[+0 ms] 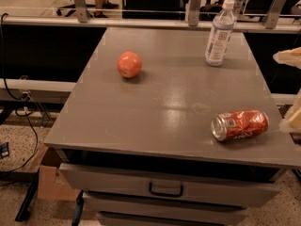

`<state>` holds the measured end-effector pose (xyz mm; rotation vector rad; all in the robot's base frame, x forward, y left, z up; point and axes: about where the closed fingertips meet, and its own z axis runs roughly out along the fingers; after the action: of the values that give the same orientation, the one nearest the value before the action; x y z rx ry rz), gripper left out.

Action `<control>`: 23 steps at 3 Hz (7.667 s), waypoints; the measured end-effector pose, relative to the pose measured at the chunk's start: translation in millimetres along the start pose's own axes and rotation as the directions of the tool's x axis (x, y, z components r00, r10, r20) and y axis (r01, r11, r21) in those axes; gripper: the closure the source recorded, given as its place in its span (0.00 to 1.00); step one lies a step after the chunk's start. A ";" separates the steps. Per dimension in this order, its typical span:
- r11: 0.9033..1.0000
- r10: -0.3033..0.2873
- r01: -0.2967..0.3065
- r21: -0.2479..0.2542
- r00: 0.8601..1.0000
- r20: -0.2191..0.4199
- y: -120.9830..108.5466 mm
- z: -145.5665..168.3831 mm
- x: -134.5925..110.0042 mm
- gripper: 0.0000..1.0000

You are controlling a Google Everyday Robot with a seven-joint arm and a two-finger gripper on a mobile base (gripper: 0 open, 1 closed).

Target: Move coke can near blue plastic bottle

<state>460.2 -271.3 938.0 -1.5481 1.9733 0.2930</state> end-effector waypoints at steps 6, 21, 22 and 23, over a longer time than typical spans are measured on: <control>0.987 0.008 0.031 -0.161 0.972 0.234 20.6 70.4 54.8 0.16; 0.744 0.578 -0.570 0.348 0.811 0.092 -166.9 91.1 61.8 0.29; 0.756 0.573 -0.567 0.326 0.815 0.089 -168.4 97.8 57.3 0.06; 0.760 0.573 -0.569 0.313 0.815 0.090 -167.9 98.0 56.4 0.00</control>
Offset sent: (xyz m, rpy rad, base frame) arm -0.0107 -0.0024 -0.0599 0.2079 0.1239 0.2420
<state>641.6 -314.9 859.6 -0.7065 2.3292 0.1818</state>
